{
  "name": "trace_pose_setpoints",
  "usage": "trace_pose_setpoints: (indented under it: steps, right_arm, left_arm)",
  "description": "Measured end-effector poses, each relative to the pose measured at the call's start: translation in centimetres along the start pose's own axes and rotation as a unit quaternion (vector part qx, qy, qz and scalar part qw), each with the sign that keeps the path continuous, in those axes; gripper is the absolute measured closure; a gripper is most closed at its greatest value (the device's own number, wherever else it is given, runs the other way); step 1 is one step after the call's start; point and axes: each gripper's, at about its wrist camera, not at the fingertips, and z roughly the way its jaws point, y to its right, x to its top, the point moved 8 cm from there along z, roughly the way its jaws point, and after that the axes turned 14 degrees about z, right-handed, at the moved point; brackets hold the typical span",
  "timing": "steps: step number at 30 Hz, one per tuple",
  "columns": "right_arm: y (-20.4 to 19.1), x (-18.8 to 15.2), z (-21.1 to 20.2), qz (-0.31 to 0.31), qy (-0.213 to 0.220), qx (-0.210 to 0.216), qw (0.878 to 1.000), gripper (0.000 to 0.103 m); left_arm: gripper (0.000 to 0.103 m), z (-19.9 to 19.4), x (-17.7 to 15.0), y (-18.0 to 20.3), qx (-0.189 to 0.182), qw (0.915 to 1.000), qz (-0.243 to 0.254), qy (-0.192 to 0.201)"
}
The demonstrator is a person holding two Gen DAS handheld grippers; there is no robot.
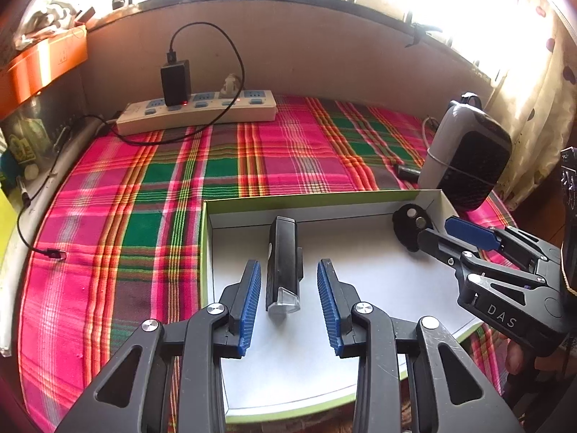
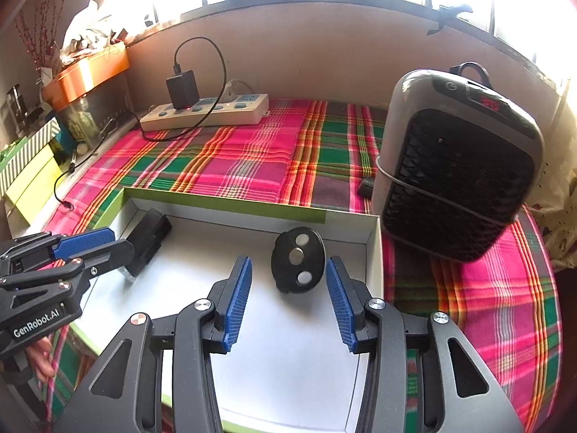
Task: Organize objects
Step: 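Open right tool to drop the disc while left tool releases the flashlight in the box, then withdraw both tools, left toward the white jar, right toward the green spool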
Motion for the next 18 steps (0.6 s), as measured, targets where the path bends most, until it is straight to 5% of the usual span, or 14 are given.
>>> trace_pose_setpoints:
  steps: [18]
  right_arm:
    - [-0.6, -2.9, -5.9, 0.010, 0.030, 0.021, 0.999, 0.059]
  left_arm:
    - [0.073, -5.7, -3.7, 1.2, 0.006, 0.9994, -0.004, 0.032]
